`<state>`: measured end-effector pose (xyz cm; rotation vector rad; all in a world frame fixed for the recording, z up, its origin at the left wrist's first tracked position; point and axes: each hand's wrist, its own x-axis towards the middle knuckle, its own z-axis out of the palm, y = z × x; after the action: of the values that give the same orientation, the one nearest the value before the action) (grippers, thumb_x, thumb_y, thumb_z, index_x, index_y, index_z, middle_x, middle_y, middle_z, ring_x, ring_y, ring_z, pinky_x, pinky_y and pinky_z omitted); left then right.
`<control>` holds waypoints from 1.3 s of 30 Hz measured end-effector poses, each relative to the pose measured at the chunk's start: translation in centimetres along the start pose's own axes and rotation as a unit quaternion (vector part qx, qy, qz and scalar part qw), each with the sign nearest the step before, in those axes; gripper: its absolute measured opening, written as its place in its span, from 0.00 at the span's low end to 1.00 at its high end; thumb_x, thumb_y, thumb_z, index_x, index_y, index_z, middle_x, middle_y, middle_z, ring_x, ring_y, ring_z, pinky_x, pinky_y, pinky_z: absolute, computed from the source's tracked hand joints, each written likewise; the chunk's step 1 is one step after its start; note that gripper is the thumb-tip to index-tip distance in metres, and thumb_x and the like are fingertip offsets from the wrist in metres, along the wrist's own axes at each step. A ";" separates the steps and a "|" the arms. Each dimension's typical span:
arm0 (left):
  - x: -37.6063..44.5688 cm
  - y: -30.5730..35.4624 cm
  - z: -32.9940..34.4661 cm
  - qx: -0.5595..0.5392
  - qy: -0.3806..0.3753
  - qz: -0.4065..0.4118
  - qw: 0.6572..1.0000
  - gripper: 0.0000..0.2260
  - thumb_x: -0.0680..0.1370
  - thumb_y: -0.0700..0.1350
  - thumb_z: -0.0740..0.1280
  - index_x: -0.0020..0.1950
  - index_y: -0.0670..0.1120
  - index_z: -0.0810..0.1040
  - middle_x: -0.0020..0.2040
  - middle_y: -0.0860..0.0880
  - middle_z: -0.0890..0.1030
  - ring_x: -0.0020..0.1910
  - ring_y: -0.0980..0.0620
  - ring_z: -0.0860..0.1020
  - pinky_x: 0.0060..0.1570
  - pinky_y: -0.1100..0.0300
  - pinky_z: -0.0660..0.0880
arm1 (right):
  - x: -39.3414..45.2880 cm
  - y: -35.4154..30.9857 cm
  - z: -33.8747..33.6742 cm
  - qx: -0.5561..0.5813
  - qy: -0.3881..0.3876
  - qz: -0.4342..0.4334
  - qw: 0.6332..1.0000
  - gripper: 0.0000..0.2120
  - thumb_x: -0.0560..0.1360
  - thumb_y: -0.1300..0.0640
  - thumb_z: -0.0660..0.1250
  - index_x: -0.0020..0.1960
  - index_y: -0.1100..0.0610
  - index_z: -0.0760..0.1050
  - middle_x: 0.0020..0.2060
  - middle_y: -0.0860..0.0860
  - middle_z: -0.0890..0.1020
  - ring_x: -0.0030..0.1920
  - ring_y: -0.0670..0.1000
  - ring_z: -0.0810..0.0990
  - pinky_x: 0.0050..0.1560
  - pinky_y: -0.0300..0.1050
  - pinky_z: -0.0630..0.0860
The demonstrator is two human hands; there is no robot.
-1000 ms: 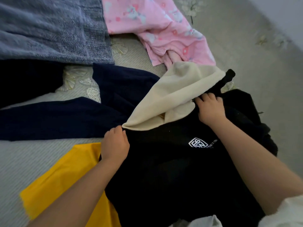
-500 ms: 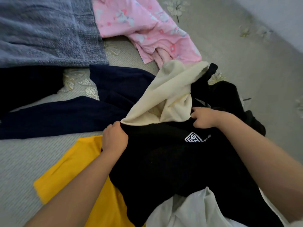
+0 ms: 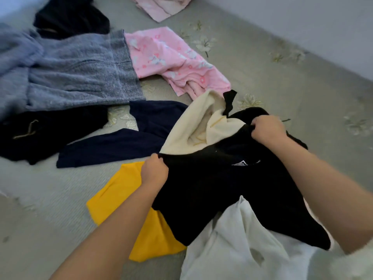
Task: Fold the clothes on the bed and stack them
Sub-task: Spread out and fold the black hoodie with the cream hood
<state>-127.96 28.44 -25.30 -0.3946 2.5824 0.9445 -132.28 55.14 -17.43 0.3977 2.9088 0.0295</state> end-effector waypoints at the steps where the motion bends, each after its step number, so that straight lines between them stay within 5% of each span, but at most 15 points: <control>1: -0.5 1.8 -1.2 -0.011 0.027 0.019 0.999 0.09 0.81 0.41 0.52 0.50 0.38 0.70 0.52 0.37 0.75 0.49 0.41 0.72 0.43 0.54 0.64 | -0.6 0.6 -2.1 0.009 0.027 0.010 1.000 0.14 0.71 0.66 0.60 0.55 0.63 0.77 0.52 0.63 0.78 0.55 0.63 0.75 0.52 0.49 0.73; 8: -7.6 15.7 -8.4 -0.063 0.172 0.229 0.956 0.13 0.81 0.41 0.51 0.53 0.34 0.70 0.52 0.35 0.74 0.52 0.37 0.72 0.45 0.52 0.64 | -8.2 7.4 -17.5 0.037 0.295 0.057 0.953 0.12 0.73 0.63 0.61 0.54 0.62 0.78 0.49 0.65 0.80 0.56 0.63 0.72 0.54 0.51 0.66; 13: -15.1 26.0 -14.6 -0.111 0.269 0.354 0.889 0.12 0.80 0.40 0.54 0.50 0.32 0.71 0.51 0.32 0.74 0.52 0.36 0.71 0.49 0.48 0.63 | -15.6 12.7 -27.1 0.086 0.421 0.087 0.899 0.12 0.75 0.63 0.58 0.52 0.61 0.79 0.46 0.61 0.81 0.54 0.61 0.71 0.47 0.47 0.60; 17: -19.7 31.5 -19.7 -0.096 0.332 0.412 0.843 0.11 0.80 0.39 0.55 0.53 0.33 0.72 0.53 0.33 0.75 0.54 0.36 0.72 0.51 0.48 0.64 | -20.8 16.2 -33.0 0.135 0.483 0.115 0.857 0.12 0.75 0.64 0.57 0.52 0.63 0.78 0.48 0.61 0.81 0.53 0.61 0.74 0.49 0.48 0.67; 29: -27.0 34.5 -29.6 -0.016 0.418 0.459 0.784 0.12 0.77 0.37 0.54 0.52 0.33 0.73 0.52 0.32 0.75 0.52 0.34 0.72 0.46 0.49 0.67 | -31.0 19.0 -38.8 0.263 0.493 0.116 0.821 0.11 0.78 0.64 0.55 0.54 0.65 0.74 0.50 0.61 0.79 0.51 0.60 0.75 0.53 0.50 0.70; 33: -27.9 32.1 -30.5 -0.029 0.404 0.464 0.787 0.11 0.79 0.38 0.53 0.54 0.34 0.72 0.53 0.33 0.74 0.53 0.36 0.71 0.44 0.51 0.64 | -33.3 17.7 -38.5 0.238 0.461 0.124 0.846 0.12 0.78 0.64 0.53 0.57 0.62 0.72 0.52 0.58 0.78 0.54 0.58 0.74 0.60 0.51 0.62; 39: -29.1 26.1 -32.0 0.029 0.415 0.507 0.754 0.14 0.79 0.46 0.56 0.50 0.36 0.73 0.50 0.36 0.76 0.50 0.39 0.72 0.41 0.54 0.61 | -37.7 15.3 -35.6 0.240 0.367 0.045 0.898 0.10 0.79 0.60 0.57 0.56 0.63 0.72 0.53 0.60 0.77 0.51 0.56 0.74 0.45 0.42 0.65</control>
<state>-119.35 30.36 24.42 0.9819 3.6911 1.1332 -100.03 60.05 25.62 0.7321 3.6199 -0.6839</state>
